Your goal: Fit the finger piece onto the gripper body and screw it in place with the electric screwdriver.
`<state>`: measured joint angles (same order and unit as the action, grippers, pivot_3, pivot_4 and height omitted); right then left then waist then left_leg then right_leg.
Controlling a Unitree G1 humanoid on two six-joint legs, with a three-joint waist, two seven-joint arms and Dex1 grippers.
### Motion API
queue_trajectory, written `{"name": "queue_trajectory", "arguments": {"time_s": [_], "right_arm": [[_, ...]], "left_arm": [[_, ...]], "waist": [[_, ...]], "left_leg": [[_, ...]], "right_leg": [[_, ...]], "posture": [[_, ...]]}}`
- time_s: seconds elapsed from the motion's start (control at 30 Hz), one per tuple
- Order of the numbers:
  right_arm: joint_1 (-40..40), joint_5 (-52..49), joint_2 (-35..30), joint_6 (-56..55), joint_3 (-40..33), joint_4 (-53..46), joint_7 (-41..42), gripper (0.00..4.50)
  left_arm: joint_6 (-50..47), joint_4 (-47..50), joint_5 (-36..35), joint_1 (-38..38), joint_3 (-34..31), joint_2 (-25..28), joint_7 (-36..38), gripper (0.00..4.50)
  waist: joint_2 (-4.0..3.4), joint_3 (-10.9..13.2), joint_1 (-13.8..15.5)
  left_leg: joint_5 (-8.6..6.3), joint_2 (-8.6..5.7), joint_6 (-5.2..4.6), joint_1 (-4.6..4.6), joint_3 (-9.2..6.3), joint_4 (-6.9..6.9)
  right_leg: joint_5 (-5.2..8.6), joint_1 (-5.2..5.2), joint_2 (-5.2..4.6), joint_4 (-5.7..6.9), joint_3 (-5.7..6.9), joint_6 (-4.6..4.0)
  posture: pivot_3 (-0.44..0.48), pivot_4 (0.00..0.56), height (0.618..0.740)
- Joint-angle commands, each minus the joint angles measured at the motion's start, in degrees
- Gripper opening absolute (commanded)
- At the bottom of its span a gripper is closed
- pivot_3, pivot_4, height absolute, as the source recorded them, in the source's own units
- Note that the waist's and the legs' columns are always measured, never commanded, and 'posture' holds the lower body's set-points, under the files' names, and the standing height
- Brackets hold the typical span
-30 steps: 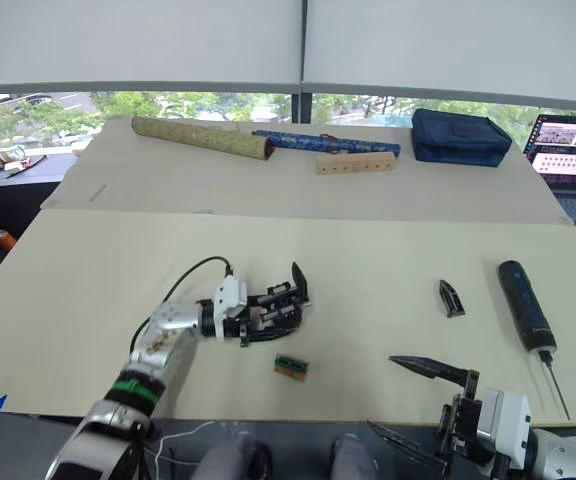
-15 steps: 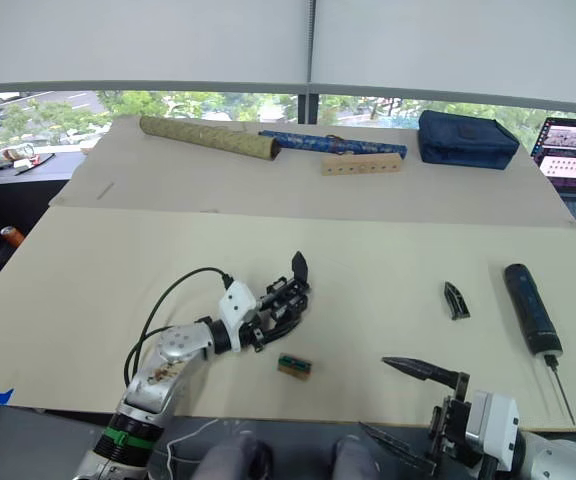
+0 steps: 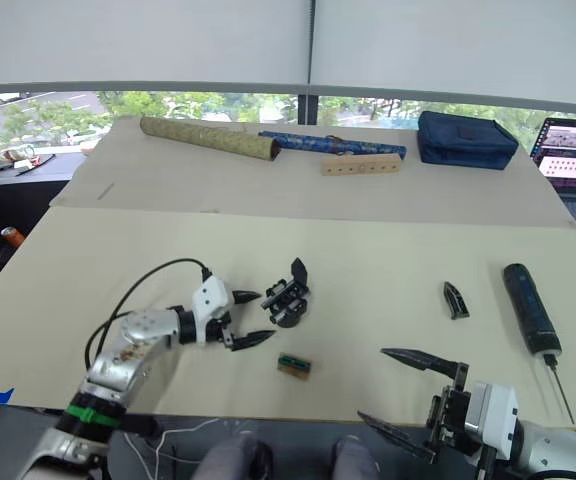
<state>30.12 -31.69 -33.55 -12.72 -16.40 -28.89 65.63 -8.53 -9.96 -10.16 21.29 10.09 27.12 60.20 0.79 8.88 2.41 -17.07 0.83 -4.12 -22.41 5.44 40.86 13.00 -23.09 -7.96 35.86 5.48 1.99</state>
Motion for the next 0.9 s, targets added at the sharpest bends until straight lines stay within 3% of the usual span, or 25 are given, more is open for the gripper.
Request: {"name": "queue_trajectory", "arguments": {"time_s": [0.03, 0.13, 0.27, 0.63, 0.73, 0.83, 0.9], "right_arm": [[-0.5, -0.3, -0.5, -0.8, -0.4, -0.3, -0.3, 4.5], [-0.7, -0.3, -0.7, -0.8, -0.5, -0.2, -0.3, 4.5], [-0.5, -0.4, -1.0, -0.6, -0.9, -0.8, -0.5, 4.5], [2.7, -0.5, -1.6, -0.8, -2.7, -3.0, -1.7, 4.5], [3.5, -0.3, -1.5, -1.1, -2.8, -3.2, -1.9, 4.5], [4.0, -0.1, -1.2, -1.4, -2.6, -3.2, -2.1, 4.5], [4.2, 0.0, -1.1, -1.6, -2.5, -3.1, -2.2, 4.5]], "left_arm": [[7.2, -8.5, -2.0, 5.1, 1.4, 0.0, 10.8, 4.49], [13.4, -18.5, -1.9, 11.0, 2.2, -2.2, 17.6, 4.49], [21.4, -29.7, 1.6, 17.7, 3.9, -5.2, 20.6, 4.49], [31.3, -41.8, 3.9, 22.4, 3.4, -12.2, 21.8, 4.49], [33.1, -42.2, 3.9, 22.2, 2.5, -11.9, 21.6, 3.67], [33.2, -41.4, 3.5, 21.1, 1.4, -10.7, 20.9, 2.32], [31.1, -38.7, 2.3, 19.7, 0.4, -10.1, 20.5, 2.33]], "waist": [[0.0, 0.0, 0.0], [0.01, 0.0, 0.0], [0.03, 0.0, -0.1], [0.04, 0.0, -0.1], [0.04, 0.0, -0.1], [0.04, 0.0, -0.2], [0.03, 0.0, -0.4]], "left_leg": [[0.01, -0.02, 0.01, 0.0, 0.0, 0.0], [0.12, -0.03, 0.2, -0.03, 0.08, 0.02], [0.08, -0.05, 0.13, -0.08, 0.11, 0.06], [-0.04, -0.03, -0.08, -0.08, 0.07, 0.08], [-0.06, -0.03, -0.11, -0.08, 0.05, 0.09], [-0.06, -0.02, -0.11, -0.08, 0.05, 0.08], [-0.06, -0.01, -0.11, -0.08, 0.05, 0.07]], "right_leg": [[0.0, 0.01, 0.0, 0.0, 0.0, 0.01], [0.01, 0.0, 0.05, -0.02, 0.0, 0.02], [0.01, -0.01, 0.08, -0.03, 0.0, 0.03], [0.0, 0.01, 0.07, -0.02, 0.0, 0.05], [-0.01, 0.02, 0.05, -0.01, 0.0, 0.06], [-0.01, 0.0, 0.05, -0.01, 0.0, 0.06], [-0.01, -0.01, 0.06, -0.01, 0.0, 0.06]], "posture": [[0.0, 0.15, 0.74], [0.0, 0.15, 0.74], [0.0, 0.15, 0.74], [0.0, 0.15, 0.74], [0.0, 0.15, 0.74], [0.0, 0.15, 0.74], [0.0, 0.15, 0.74]]}}
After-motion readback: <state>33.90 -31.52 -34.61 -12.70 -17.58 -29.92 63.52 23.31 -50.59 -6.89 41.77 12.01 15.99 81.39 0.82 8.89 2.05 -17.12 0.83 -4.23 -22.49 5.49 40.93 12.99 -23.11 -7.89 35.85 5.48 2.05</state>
